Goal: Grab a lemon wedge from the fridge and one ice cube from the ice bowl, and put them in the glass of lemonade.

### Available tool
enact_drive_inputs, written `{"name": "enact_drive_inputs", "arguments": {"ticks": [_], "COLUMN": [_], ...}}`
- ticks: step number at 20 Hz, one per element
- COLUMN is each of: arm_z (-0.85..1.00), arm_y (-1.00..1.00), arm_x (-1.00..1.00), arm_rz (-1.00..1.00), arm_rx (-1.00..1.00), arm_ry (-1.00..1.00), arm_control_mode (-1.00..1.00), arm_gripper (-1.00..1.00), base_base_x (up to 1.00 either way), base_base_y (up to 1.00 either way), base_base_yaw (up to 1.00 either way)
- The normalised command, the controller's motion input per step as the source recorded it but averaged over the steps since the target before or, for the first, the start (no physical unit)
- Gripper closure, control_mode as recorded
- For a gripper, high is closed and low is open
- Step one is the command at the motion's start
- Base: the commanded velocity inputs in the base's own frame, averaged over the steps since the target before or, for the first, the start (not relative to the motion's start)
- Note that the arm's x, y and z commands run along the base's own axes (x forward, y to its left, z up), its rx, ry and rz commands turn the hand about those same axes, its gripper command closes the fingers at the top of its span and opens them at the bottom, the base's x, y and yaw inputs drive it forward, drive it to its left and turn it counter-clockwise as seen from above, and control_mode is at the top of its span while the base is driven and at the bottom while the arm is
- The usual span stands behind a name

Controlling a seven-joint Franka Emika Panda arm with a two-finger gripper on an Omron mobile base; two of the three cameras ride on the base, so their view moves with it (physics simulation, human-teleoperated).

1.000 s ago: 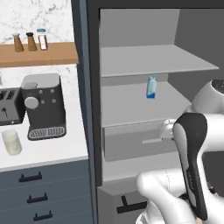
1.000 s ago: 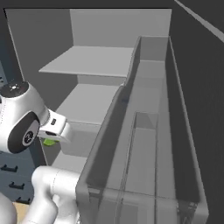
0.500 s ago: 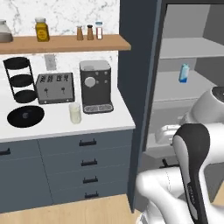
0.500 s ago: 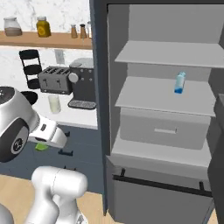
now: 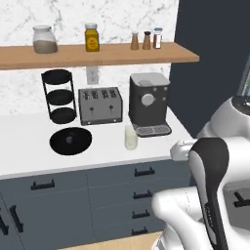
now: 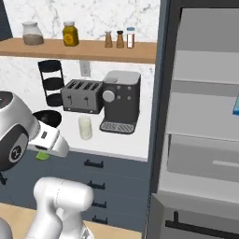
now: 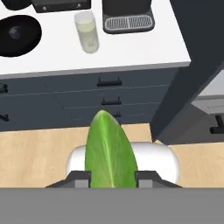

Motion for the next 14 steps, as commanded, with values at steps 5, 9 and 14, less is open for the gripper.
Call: {"name": "enact_drive_inputs", "arguments": {"ticks": [5, 9, 14], "arm_z": [0.0, 0.0, 0.0], "arm_y": [0.0, 0.0, 0.0], "arm_x": [0.0, 0.0, 0.0], "arm_rz": [0.0, 0.0, 0.0], "arm_rx": [0.0, 0.0, 0.0], "arm_ry": [0.0, 0.0, 0.0], "arm_control_mode": [1.0, 1.0, 1.0], "arm_gripper": [1.0, 1.0, 1.0], "base_base_x": [0.68, 0.38, 0.52], "base_base_y": [0.19, 0.38, 0.65], "base_base_yaw": [-0.06, -0.03, 0.0]}}
